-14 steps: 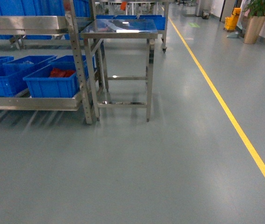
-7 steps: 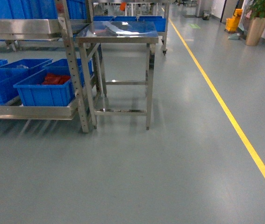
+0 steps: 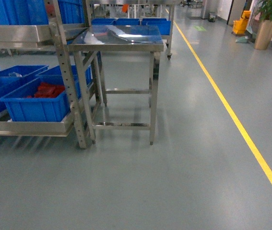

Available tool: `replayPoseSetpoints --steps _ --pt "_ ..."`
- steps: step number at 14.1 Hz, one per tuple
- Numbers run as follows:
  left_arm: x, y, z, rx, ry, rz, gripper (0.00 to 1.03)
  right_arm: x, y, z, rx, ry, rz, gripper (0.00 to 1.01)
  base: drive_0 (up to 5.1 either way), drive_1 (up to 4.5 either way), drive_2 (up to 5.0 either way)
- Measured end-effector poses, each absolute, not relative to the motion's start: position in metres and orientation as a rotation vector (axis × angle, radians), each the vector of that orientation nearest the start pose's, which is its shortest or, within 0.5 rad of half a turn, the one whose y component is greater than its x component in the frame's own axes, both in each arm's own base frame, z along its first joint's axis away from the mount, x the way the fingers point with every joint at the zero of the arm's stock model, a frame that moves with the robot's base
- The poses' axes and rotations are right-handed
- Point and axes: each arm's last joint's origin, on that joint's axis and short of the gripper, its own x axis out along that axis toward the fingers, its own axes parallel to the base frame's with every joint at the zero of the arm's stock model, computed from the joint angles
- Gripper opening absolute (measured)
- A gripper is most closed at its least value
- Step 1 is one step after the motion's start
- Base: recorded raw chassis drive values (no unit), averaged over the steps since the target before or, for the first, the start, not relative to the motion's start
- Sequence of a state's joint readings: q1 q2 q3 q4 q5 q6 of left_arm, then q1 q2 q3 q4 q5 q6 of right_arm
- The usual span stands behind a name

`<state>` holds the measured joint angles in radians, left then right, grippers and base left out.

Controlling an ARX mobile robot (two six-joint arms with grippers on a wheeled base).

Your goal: Sort blue parts and orange caps into right shelf containers

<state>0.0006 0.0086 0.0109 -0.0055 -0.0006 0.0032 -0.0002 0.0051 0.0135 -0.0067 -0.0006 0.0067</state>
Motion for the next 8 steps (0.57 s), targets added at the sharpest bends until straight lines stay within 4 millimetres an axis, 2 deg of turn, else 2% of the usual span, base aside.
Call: replayPoseSetpoints --steps 8 --pt "0.0976 0.0001 0.1659 0.003 0.004 0.001 0.43 0.0972 0.0000 0.1672 0.007 -0.003 0.000 0.42 0.0 4.21 -4.2"
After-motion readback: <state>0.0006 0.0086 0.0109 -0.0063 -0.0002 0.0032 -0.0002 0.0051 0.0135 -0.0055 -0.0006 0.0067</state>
